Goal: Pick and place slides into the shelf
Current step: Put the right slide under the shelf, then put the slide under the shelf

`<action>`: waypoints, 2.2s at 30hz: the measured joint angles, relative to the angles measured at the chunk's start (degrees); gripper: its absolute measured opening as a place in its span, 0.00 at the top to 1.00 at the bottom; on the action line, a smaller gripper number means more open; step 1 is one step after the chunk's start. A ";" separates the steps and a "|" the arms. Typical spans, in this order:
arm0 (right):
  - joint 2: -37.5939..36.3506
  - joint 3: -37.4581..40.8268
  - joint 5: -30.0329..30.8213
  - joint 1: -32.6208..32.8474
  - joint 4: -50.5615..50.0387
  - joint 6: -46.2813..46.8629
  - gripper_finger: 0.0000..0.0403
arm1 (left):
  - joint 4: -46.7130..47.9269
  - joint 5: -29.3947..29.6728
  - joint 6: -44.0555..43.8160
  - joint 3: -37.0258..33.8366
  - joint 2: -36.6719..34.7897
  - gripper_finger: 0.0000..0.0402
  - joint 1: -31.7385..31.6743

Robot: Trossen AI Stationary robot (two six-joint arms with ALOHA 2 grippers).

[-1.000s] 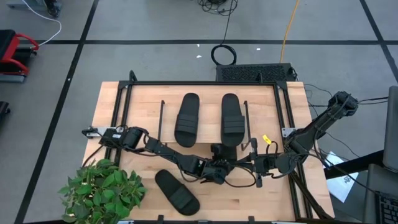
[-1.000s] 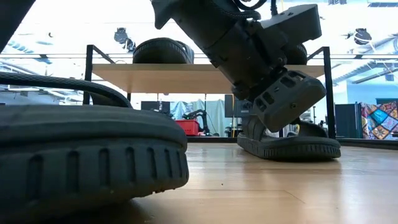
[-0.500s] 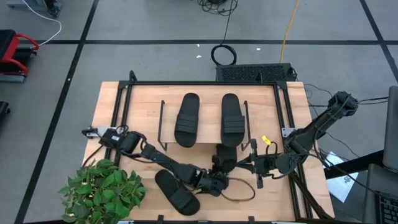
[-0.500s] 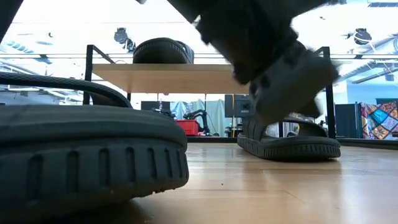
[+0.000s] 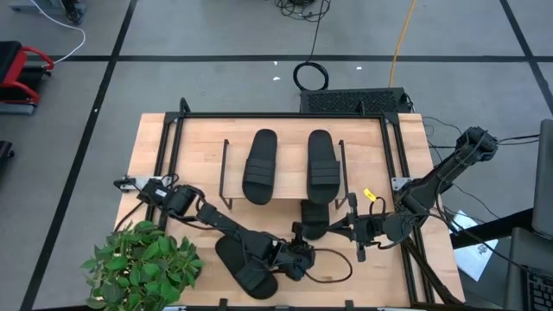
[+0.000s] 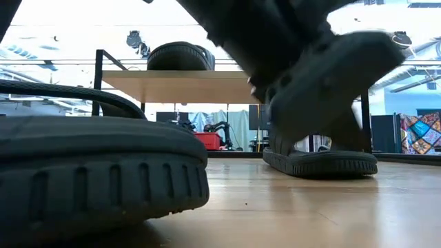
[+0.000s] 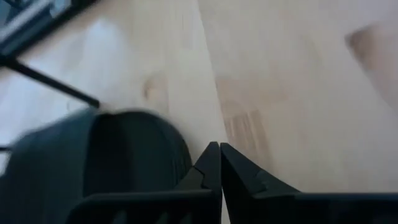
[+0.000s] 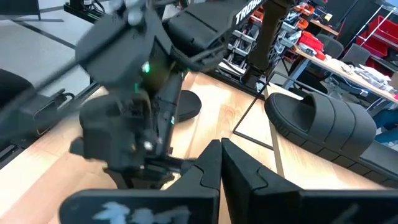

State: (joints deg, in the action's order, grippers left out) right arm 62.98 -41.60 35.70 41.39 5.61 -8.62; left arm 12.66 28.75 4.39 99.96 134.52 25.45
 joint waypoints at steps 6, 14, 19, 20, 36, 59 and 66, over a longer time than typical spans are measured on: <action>0.00 0.00 0.00 0.00 0.13 0.00 1.00 | 3.27 0.26 -5.04 -0.02 0.06 1.00 -1.55; 0.00 0.00 0.02 0.00 0.13 0.00 1.00 | 6.76 1.83 -9.66 -0.02 0.11 1.00 -3.44; 0.00 0.00 0.04 0.00 0.13 0.00 1.00 | 6.80 2.69 -9.48 -0.02 0.15 1.00 -3.97; 0.00 0.00 0.02 0.00 0.13 0.00 1.00 | 6.76 2.26 -9.50 -0.02 0.15 1.00 -3.99; 0.11 0.02 -2.71 3.81 1.93 -5.54 1.00 | 6.49 9.37 8.30 -0.07 -9.49 1.00 8.99; 18.02 -8.57 27.25 20.38 16.86 -24.03 1.00 | -43.67 7.30 5.61 -53.92 -45.38 1.00 12.13; 26.78 -8.59 17.59 15.12 19.08 -19.25 0.97 | -51.35 7.52 -0.39 -66.50 -52.55 1.00 11.72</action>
State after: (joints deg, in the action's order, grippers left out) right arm 89.76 -50.19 53.30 56.50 24.70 -27.87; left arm -38.70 36.27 4.01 33.46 81.96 37.17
